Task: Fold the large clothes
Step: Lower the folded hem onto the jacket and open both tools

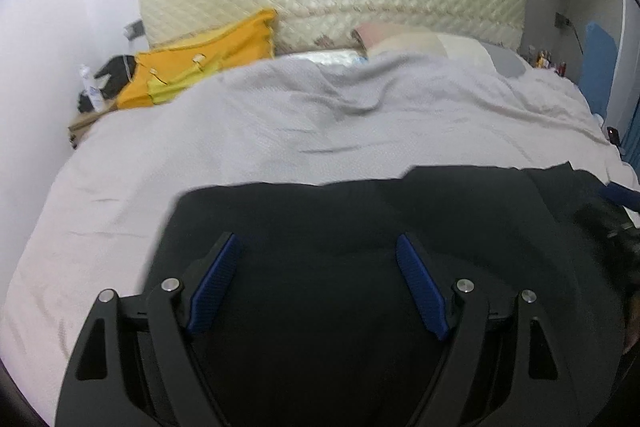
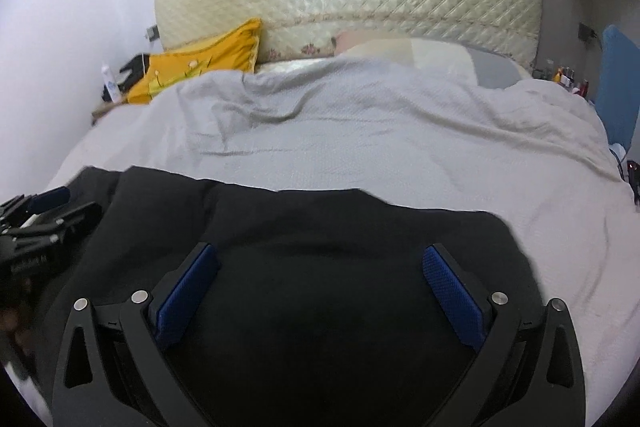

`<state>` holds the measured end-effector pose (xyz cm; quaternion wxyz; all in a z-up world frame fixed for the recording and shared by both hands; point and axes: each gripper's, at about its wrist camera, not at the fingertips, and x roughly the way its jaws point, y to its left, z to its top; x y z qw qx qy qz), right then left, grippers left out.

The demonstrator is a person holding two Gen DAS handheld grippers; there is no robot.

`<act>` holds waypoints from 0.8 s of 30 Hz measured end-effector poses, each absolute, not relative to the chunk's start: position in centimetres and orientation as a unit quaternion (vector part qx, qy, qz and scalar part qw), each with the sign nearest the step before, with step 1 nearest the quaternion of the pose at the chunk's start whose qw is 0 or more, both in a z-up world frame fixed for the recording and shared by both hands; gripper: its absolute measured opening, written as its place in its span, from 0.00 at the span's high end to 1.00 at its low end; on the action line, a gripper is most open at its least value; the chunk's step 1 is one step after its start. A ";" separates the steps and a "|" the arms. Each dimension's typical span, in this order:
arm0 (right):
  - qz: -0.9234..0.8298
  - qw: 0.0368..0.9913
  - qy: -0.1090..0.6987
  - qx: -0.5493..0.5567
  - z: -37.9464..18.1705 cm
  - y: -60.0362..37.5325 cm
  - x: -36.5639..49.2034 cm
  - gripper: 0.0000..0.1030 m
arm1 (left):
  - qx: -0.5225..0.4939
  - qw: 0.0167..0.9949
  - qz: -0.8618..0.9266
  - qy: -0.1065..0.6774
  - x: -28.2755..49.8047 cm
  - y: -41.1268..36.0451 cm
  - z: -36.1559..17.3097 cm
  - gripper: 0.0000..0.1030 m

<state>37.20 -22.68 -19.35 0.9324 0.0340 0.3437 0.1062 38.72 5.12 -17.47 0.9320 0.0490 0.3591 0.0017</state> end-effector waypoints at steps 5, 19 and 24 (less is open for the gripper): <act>0.068 0.935 0.345 0.036 -19.9 -26.4 36.1 0.00 | 0.044 0.924 0.023 0.379 38.4 8.3 -18.6 0.21; 0.070 0.930 0.354 0.071 -23.9 -27.3 36.8 0.00 | 0.025 0.926 0.019 0.376 38.4 8.3 -20.2 0.19; 0.072 0.935 0.339 0.081 -20.2 -28.3 35.0 0.00 | 0.046 0.933 0.012 0.358 36.8 7.9 -15.3 0.19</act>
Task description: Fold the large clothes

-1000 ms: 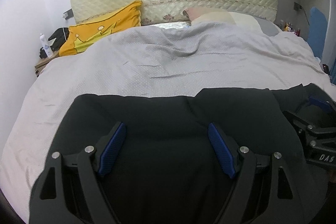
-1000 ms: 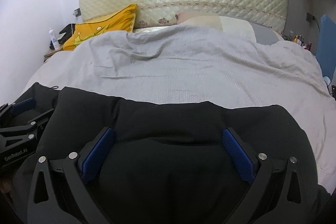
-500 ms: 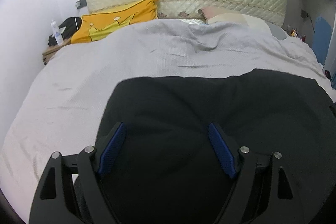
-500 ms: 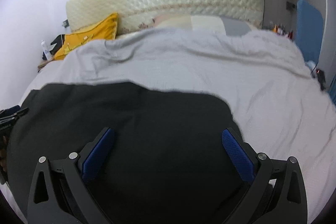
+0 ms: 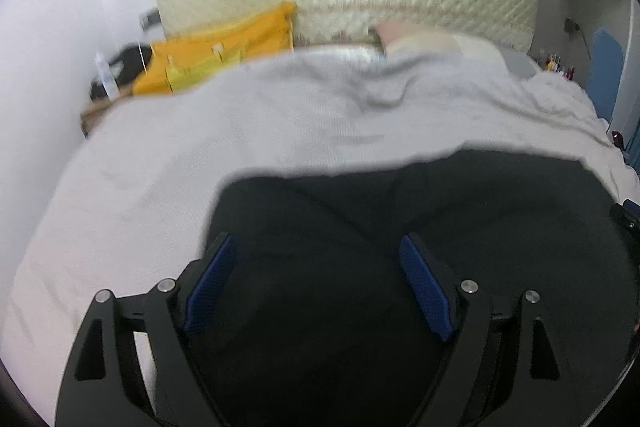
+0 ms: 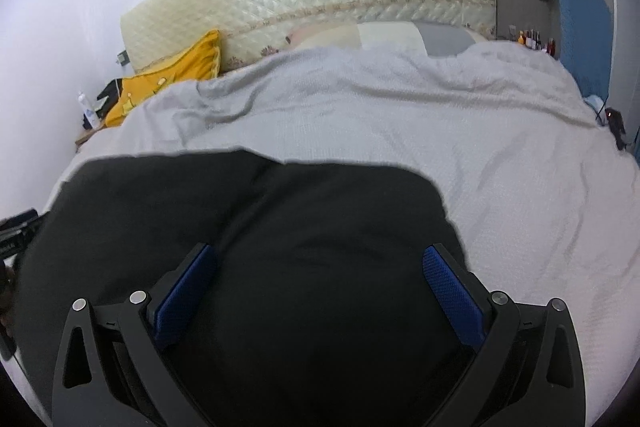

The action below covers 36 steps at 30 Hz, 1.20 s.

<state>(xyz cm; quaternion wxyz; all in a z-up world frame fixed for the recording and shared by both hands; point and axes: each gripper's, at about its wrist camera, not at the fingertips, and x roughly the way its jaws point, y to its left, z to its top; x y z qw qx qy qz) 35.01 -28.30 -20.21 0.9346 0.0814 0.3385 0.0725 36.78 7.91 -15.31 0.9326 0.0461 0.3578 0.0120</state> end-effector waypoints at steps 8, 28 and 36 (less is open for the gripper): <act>0.089 0.959 0.252 0.094 -6.2 -29.0 28.9 0.00 | 0.003 0.954 0.009 0.300 31.2 7.3 -2.4 0.18; 0.141 0.982 0.112 0.051 8.9 -27.1 6.4 0.00 | 0.002 0.975 -0.065 0.212 11.5 3.2 9.3 0.00; 0.155 0.982 0.092 0.049 6.1 -26.9 0.5 0.00 | 0.006 0.980 -0.070 0.188 6.3 3.0 7.4 0.00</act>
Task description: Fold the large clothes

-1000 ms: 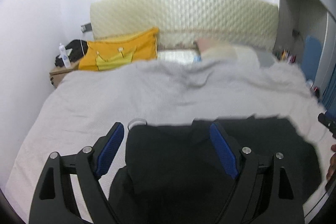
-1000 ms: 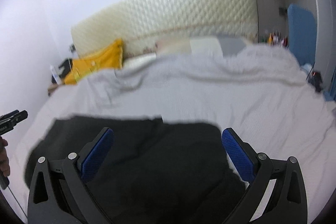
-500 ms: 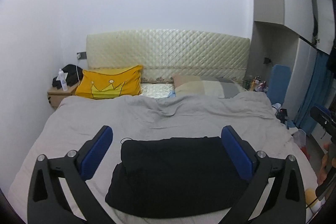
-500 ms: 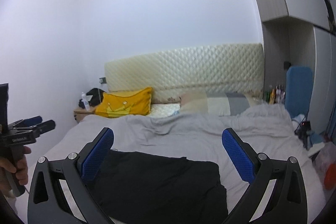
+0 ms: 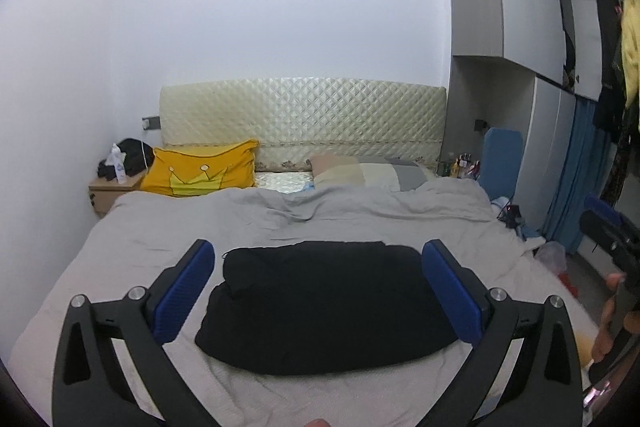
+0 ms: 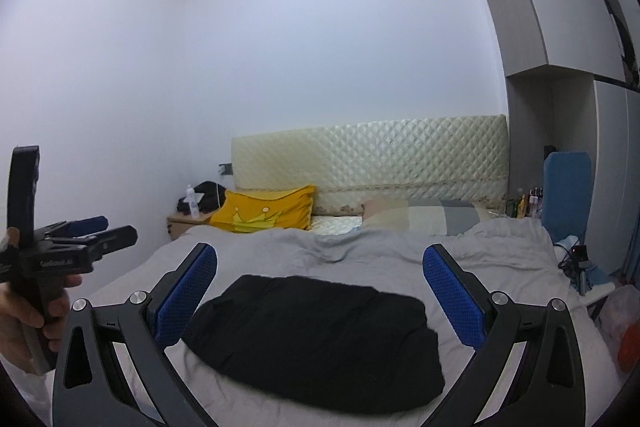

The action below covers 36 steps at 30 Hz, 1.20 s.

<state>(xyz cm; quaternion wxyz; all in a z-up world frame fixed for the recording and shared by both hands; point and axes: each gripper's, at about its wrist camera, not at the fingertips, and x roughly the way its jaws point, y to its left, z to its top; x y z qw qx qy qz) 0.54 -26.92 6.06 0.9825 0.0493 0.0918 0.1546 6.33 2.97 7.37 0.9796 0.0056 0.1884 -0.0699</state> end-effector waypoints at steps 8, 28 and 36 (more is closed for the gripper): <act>0.152 0.983 0.097 0.042 2.7 -25.1 -2.8 0.00 | 0.011 0.980 -0.067 0.188 3.6 2.4 4.6 0.00; 0.135 0.975 0.165 0.066 -3.6 -23.4 -3.5 0.00 | 0.012 0.967 -0.082 0.243 1.6 0.7 -0.4 0.00; 0.124 0.974 0.181 0.060 -5.3 -23.4 -3.2 0.00 | -0.003 0.961 -0.073 0.265 1.7 0.5 -2.3 0.00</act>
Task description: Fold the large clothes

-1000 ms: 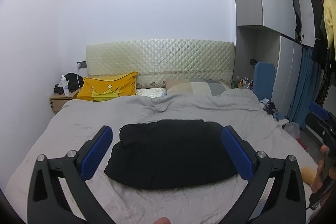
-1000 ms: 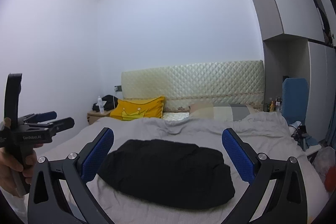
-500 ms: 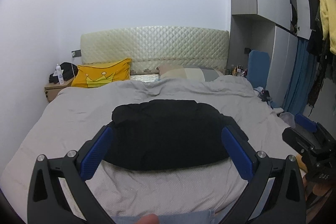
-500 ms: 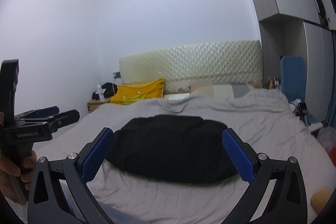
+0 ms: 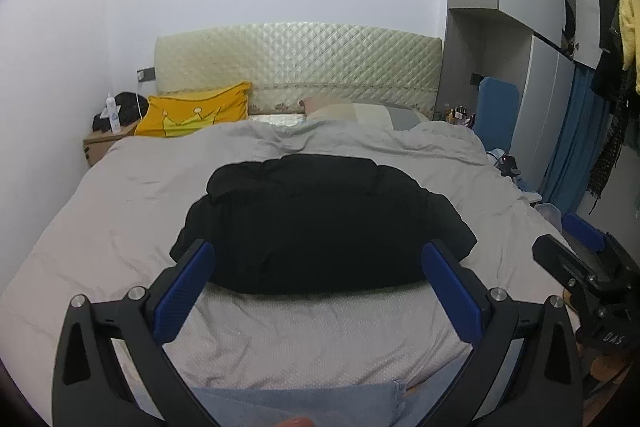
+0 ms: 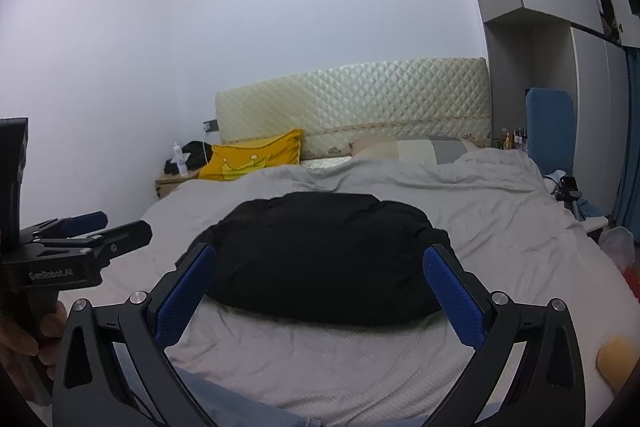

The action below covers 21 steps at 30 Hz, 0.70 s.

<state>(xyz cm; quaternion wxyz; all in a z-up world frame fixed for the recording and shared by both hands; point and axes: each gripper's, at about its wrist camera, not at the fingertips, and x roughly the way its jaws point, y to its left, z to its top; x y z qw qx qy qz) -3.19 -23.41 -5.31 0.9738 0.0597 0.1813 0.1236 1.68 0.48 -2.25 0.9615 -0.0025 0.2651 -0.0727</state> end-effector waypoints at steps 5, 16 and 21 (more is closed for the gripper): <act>0.126 0.971 0.195 0.062 -6.2 -23.3 -2.8 0.00 | 0.012 0.963 -0.051 0.264 1.4 0.2 -2.4 0.00; 0.115 0.971 0.203 0.054 -6.8 -23.1 -2.8 0.00 | 0.002 0.961 -0.045 0.271 1.3 0.7 -2.9 0.00; 0.112 0.971 0.203 0.053 -6.8 -23.2 -2.8 0.00 | -0.001 0.960 -0.040 0.276 1.6 1.2 -3.2 0.00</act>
